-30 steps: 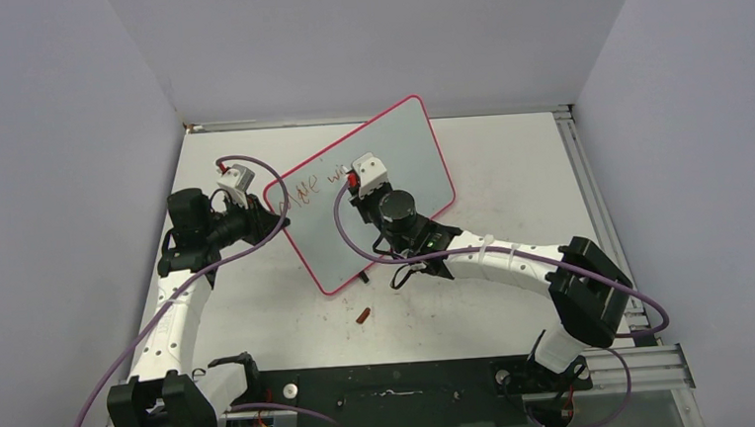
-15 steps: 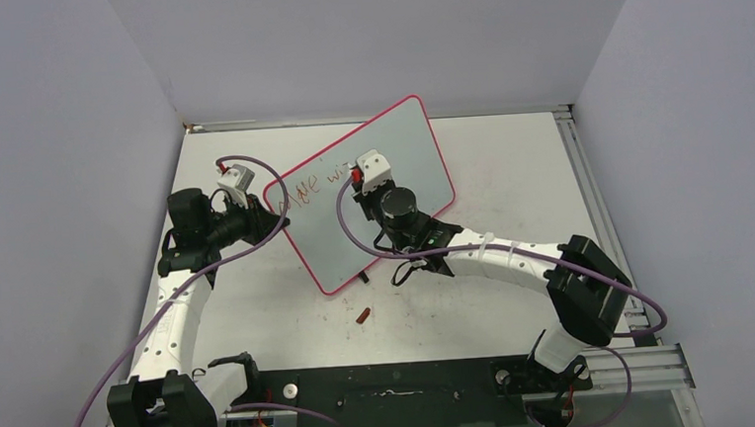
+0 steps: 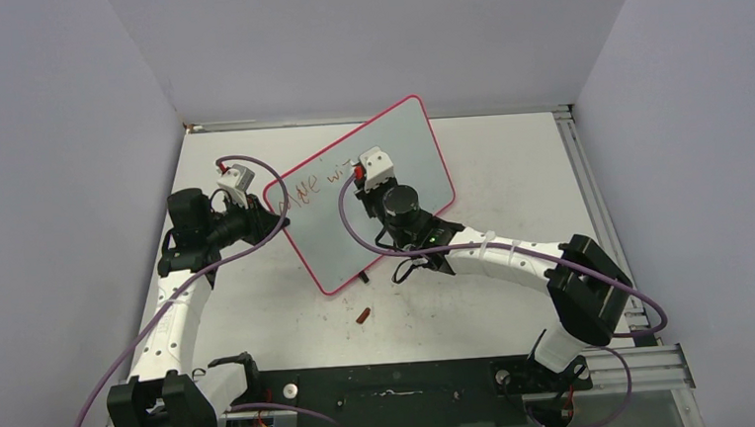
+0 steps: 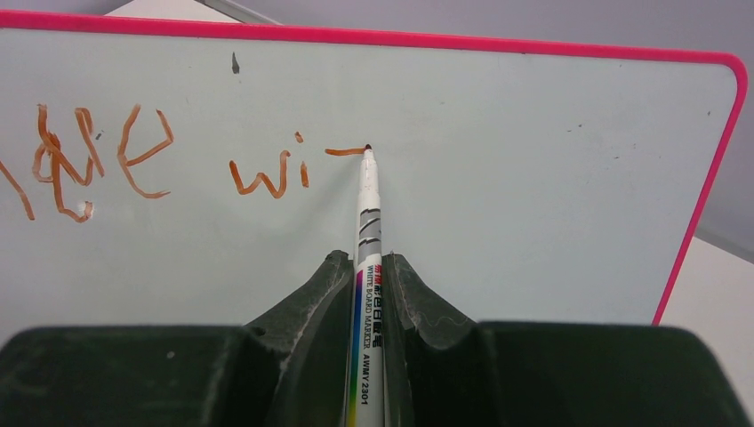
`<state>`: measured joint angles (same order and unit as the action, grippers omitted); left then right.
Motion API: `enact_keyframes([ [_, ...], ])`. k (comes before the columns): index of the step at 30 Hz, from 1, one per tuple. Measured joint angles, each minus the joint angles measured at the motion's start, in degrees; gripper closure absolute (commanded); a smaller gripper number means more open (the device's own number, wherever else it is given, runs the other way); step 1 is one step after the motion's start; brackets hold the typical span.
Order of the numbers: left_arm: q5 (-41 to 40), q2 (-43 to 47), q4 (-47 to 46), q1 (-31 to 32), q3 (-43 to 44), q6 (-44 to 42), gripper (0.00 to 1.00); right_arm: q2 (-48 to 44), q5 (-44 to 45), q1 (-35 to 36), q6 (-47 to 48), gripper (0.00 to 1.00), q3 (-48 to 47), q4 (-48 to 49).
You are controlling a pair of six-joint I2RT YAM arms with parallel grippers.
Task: Write a sentence on the whiteboard
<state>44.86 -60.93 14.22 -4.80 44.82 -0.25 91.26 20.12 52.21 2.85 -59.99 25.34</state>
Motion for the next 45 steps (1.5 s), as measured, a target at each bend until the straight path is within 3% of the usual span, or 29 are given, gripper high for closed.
enact_keyframes([
  [45, 0.1, 0.0, 0.0, 0.0, 0.0, 0.0, 1.00, 0.4, 0.0, 1.1, 2.7, 0.95, -0.8, 0.5],
])
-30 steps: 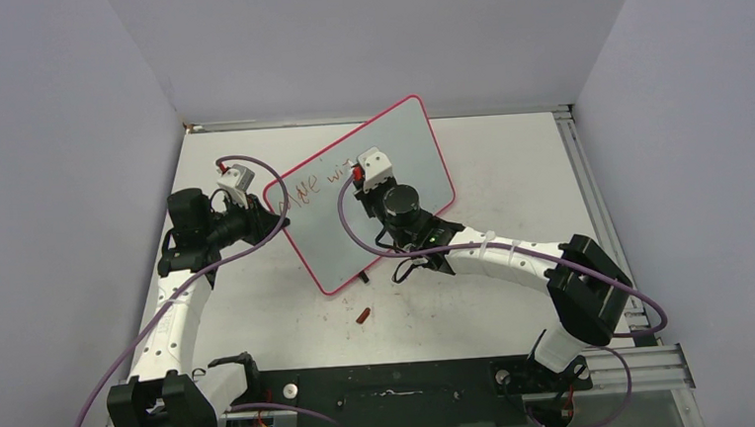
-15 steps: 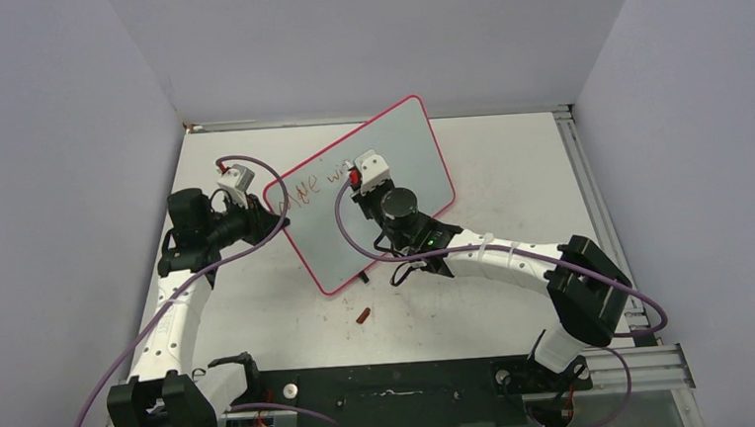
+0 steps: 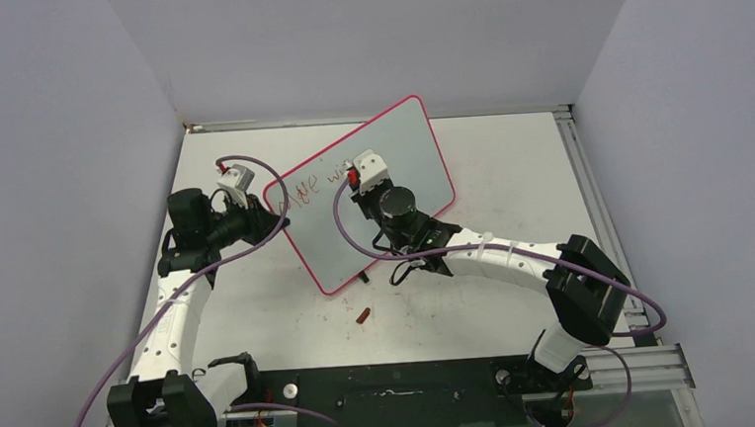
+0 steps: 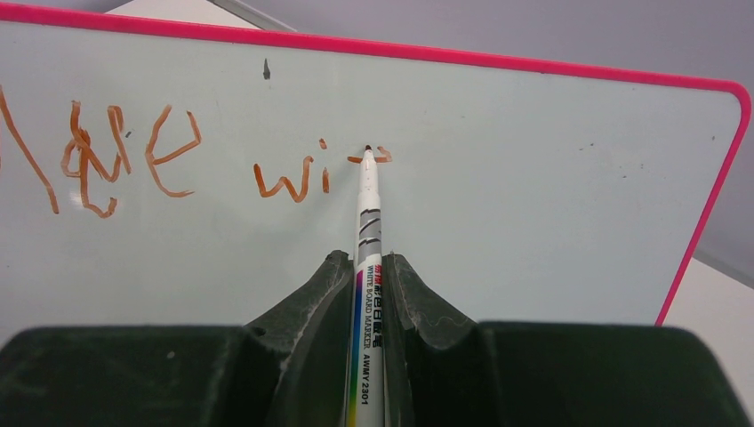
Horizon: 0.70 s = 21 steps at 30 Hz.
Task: Write a sentence on the whiteboard
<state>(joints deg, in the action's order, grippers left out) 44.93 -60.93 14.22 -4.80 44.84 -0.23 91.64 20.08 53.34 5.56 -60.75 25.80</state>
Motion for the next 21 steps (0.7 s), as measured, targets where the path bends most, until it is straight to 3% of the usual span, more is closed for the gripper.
enact_keyframes([
  [21, -0.4, 0.0, 0.1, 0.0, 0.0, 0.1, 1.00, 0.0, 0.0, 0.0, -3.0, 0.95, 2.6, -1.5],
])
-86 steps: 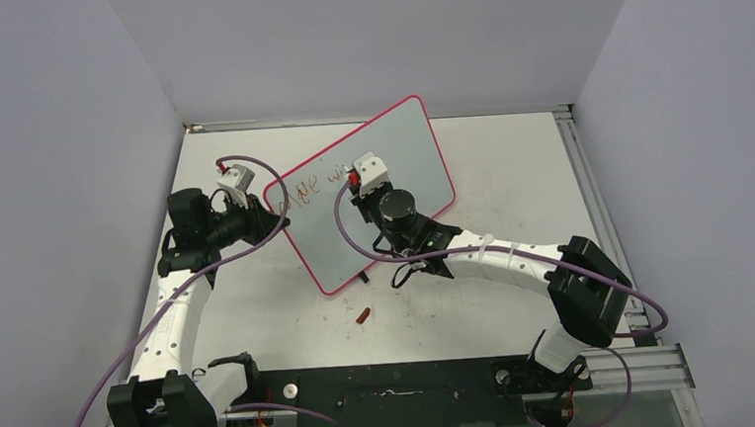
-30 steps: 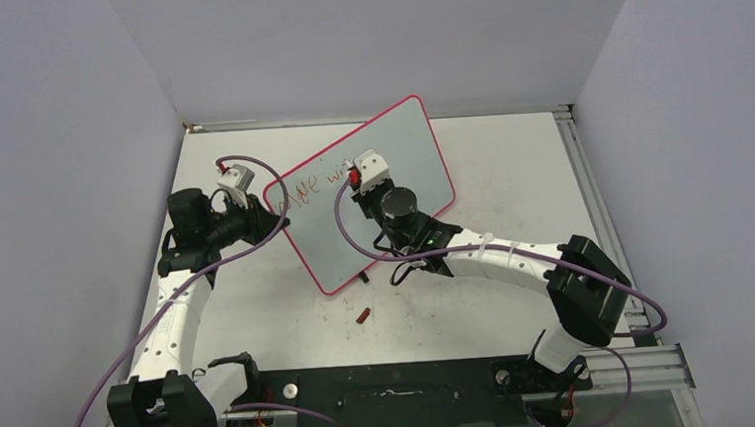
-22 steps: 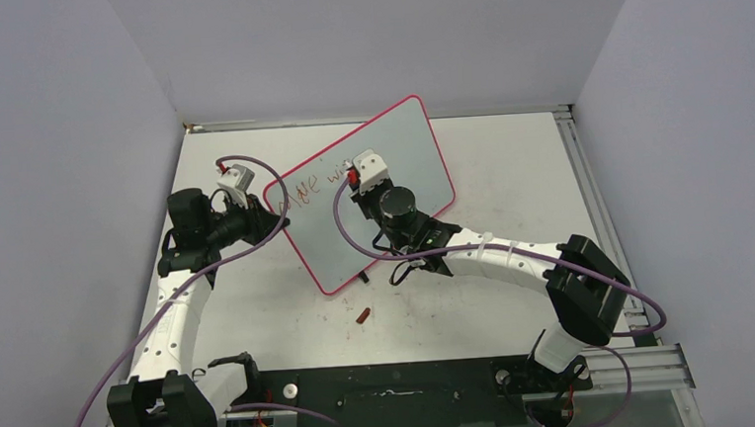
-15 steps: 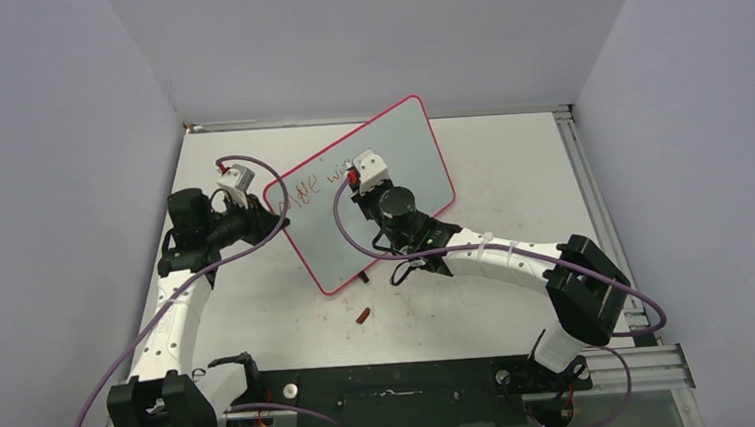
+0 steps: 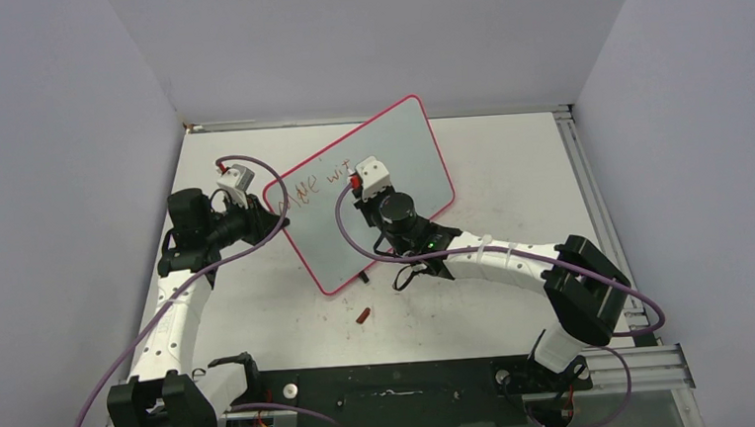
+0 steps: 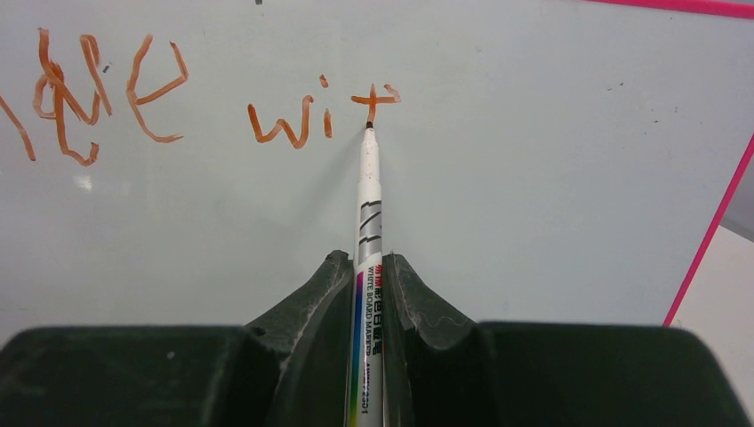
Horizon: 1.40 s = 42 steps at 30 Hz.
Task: Write a sentence on the whiteboard
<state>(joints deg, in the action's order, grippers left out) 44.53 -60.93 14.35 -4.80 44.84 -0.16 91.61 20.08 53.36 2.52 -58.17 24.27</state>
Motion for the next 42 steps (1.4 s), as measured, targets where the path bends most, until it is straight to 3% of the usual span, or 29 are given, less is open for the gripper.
enact_keyframes([
  [42, 0.0, 0.2, 0.0, 0.1, 0.0, 0.0, 1.00, 0.2, -0.4, -3.5, 3.1, 0.95, -6.1, 0.5],
])
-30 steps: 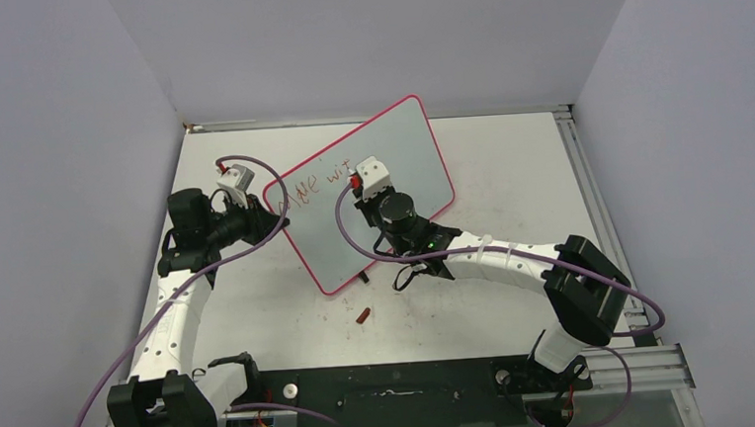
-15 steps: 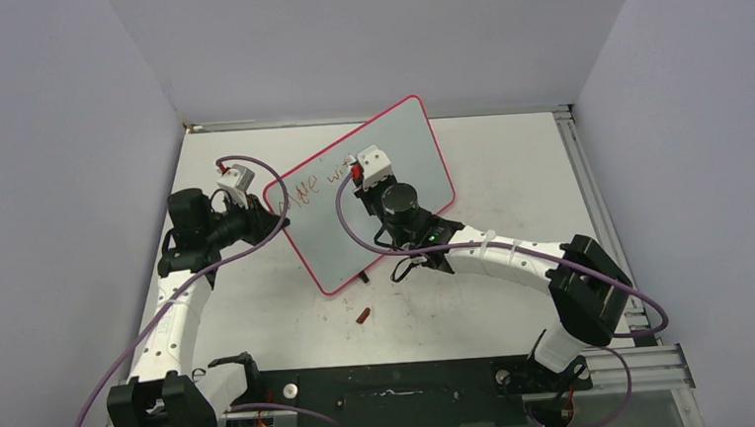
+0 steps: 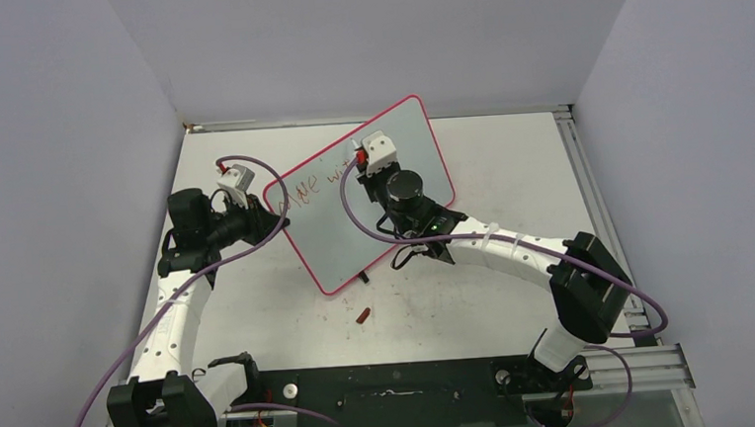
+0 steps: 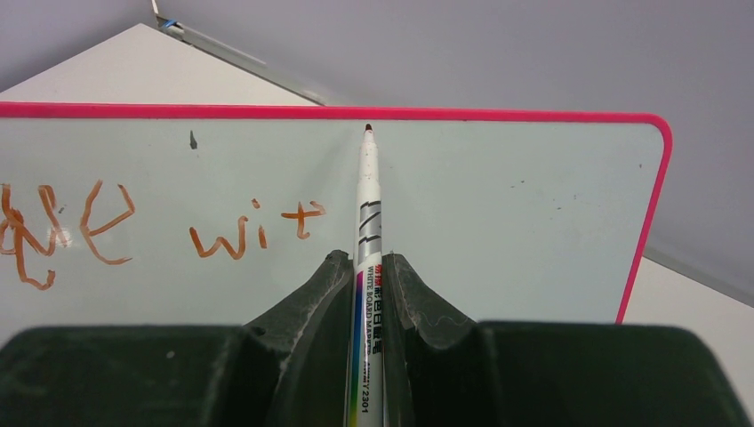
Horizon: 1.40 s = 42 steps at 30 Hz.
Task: Write a sentence on the whiteboard
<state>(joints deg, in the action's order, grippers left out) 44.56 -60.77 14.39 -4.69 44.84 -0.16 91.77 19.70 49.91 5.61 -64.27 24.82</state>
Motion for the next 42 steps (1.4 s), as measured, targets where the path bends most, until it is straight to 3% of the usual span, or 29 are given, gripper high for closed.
enact_keyframes([
  [30, -0.3, 0.0, 0.0, 0.0, 0.0, 0.2, 1.00, 1.8, -2.1, 0.2, -1.5, 0.95, 0.2, -2.3],
  [42, -0.4, 0.0, 0.0, 0.0, 0.0, 0.4, 1.00, 1.8, -2.2, 2.3, -4.2, 0.95, 5.6, -5.2],
])
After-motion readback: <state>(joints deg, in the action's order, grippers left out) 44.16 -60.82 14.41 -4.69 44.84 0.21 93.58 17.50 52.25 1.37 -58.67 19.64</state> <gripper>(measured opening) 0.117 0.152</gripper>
